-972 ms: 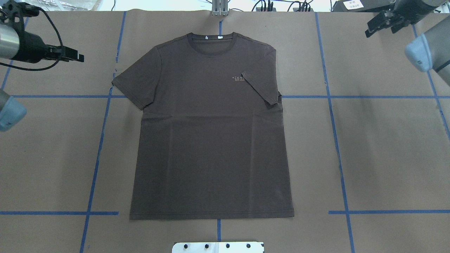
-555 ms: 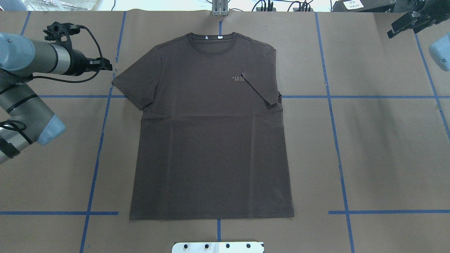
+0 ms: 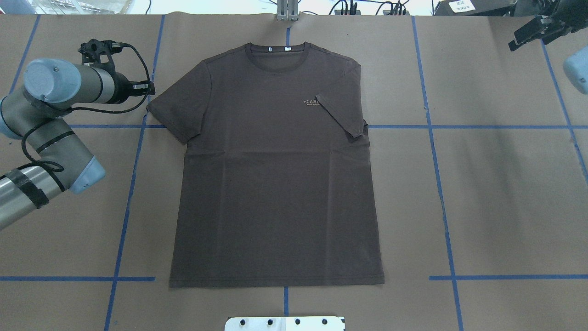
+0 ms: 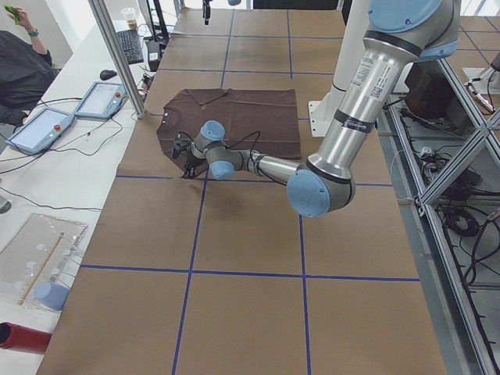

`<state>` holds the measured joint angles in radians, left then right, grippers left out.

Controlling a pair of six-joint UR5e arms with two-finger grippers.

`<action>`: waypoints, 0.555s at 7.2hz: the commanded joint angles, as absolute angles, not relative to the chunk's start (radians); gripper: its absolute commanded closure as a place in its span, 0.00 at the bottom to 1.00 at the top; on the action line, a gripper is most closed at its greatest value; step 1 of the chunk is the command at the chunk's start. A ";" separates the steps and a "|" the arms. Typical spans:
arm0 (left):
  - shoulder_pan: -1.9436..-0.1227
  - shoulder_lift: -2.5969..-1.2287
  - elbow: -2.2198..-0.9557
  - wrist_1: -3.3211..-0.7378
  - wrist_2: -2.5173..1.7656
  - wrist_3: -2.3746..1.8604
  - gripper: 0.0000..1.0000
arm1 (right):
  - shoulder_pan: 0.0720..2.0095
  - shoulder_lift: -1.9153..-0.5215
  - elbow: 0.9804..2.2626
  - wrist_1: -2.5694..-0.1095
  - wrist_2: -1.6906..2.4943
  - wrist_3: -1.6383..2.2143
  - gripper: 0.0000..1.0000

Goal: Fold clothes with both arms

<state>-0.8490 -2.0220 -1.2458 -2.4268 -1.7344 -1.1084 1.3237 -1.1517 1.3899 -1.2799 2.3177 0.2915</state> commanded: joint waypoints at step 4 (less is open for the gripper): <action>-0.816 -2.034 -1.226 -2.425 -1.715 -1.095 0.46 | 1.324 -1.150 1.388 -1.281 2.312 0.290 0.00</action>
